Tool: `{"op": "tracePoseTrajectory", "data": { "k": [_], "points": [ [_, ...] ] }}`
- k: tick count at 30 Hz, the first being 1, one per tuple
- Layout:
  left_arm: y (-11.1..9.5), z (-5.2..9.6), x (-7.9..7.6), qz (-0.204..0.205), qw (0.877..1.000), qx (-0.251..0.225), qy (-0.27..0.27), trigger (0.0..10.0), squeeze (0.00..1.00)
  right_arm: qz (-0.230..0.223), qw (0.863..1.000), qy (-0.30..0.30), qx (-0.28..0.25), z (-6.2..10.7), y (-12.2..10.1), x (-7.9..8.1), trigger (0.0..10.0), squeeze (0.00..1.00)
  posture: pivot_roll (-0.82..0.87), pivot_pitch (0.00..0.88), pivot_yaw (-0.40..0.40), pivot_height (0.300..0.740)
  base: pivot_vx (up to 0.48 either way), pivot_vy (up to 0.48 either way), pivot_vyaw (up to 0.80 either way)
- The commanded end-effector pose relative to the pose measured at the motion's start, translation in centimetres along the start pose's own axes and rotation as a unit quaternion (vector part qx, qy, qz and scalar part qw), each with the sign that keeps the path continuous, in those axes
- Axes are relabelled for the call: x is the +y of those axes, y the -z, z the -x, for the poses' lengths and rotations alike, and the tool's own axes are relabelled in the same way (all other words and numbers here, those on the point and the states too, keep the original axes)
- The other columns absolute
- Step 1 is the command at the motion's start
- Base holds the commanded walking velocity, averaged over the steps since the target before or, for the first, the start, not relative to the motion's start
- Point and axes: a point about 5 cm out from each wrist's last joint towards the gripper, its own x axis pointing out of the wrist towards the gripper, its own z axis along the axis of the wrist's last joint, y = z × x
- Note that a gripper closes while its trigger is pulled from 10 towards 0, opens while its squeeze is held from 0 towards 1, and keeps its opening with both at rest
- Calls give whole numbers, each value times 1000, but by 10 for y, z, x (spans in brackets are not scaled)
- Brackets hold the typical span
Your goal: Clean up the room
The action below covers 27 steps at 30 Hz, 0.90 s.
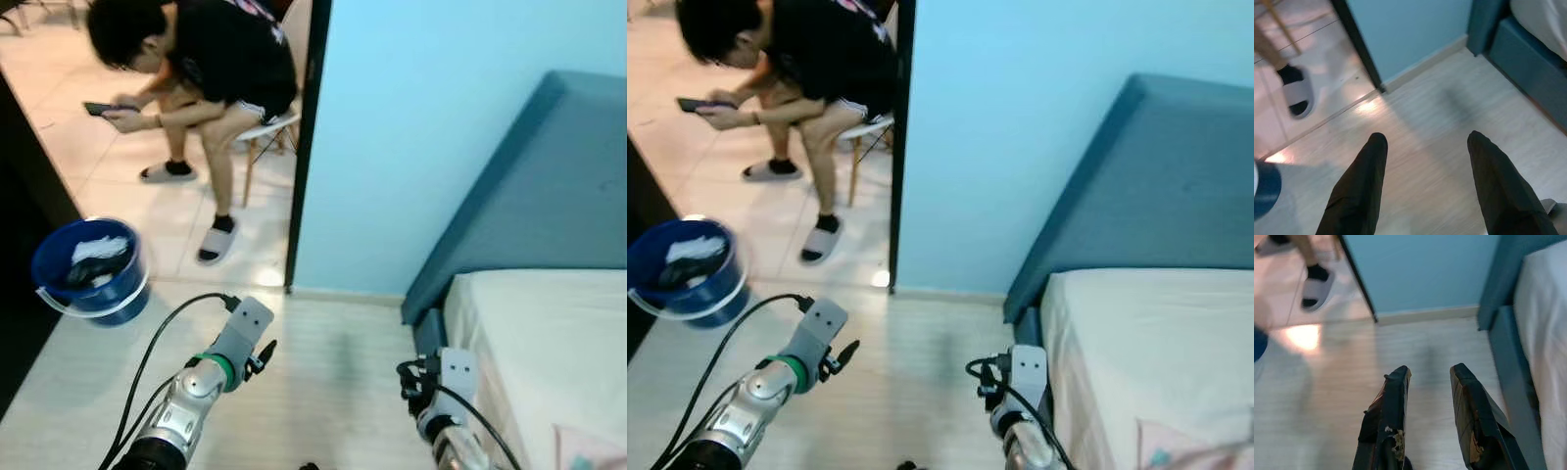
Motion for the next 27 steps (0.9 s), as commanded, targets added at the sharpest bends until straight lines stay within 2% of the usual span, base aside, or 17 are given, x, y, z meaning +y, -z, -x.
{"op": "tracePoseTrajectory", "data": {
  "k": [1, 27],
  "points": [
    [7, 2, -3, 4, 1000, 10, 3, 10000, 0, -6, 1000, 3, 19, 6, 11, 0, 10000, 0, 48, 61, 7, 740, 0, 0, -800],
    [3, -1, -2, -1, 1000, 1, 5, 10000, 0, -8, 1000, 3, 14, 5, 11, 1, 10000, 0, 40, 59, 14, 740, 0, 0, -800]
  ]
}}
